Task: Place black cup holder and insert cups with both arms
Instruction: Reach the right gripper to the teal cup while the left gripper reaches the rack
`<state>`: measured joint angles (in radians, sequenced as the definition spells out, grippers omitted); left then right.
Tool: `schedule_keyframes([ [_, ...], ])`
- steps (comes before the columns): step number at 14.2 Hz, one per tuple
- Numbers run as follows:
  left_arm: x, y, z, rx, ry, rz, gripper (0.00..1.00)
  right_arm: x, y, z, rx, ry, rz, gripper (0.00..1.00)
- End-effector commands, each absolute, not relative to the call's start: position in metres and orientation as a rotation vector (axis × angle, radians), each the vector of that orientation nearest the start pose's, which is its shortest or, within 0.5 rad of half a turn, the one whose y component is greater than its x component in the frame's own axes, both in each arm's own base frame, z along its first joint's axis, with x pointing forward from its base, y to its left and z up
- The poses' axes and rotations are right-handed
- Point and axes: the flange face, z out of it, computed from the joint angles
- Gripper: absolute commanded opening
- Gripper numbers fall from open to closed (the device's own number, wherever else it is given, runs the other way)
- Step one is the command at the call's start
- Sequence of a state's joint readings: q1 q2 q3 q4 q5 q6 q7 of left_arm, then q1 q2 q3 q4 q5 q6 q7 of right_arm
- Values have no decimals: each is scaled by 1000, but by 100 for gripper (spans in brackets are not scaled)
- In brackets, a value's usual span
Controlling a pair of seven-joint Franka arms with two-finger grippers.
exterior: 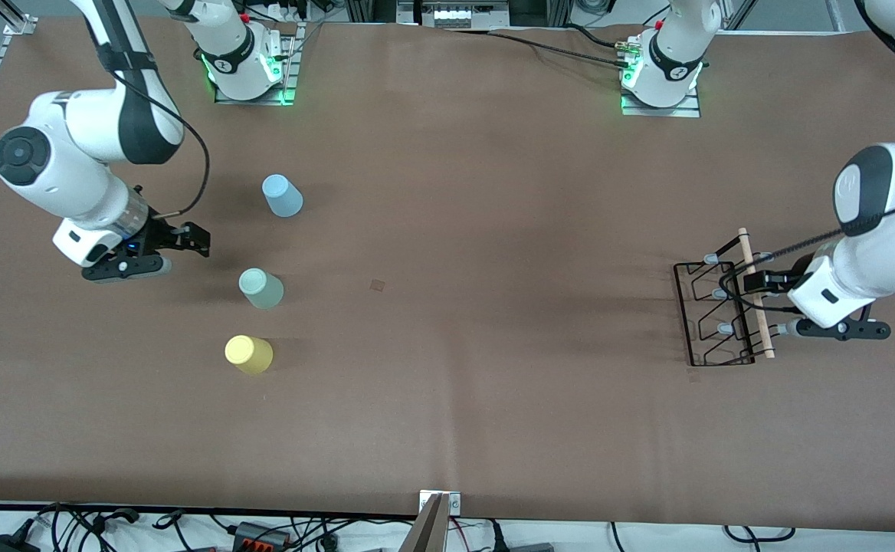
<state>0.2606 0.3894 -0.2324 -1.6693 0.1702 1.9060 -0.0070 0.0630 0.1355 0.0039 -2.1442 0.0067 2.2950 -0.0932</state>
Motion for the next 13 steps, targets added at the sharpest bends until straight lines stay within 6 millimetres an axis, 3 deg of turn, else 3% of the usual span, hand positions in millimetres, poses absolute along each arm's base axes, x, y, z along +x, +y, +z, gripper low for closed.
schedule_keyframes([
  [1,648,43,357,-3060,89,173,91,561,41,327,-3115,-209,-65,100],
  [3,640,39,335,-3066,105,167,87,565,53,313,-3115,-186,-88,100],
  [4,637,37,325,-3068,115,162,77,566,62,305,-3114,-187,-92,100],
  [6,633,36,318,-3068,121,183,46,570,66,293,-3113,-158,-120,100],
  [9,633,40,319,-3069,109,179,17,571,85,279,-3108,-131,-137,100],
  [10,634,41,321,-3069,108,174,12,571,88,273,-3110,-109,-135,100],
  [13,636,45,328,-3069,99,154,7,569,98,265,-3108,-90,-133,100],
])
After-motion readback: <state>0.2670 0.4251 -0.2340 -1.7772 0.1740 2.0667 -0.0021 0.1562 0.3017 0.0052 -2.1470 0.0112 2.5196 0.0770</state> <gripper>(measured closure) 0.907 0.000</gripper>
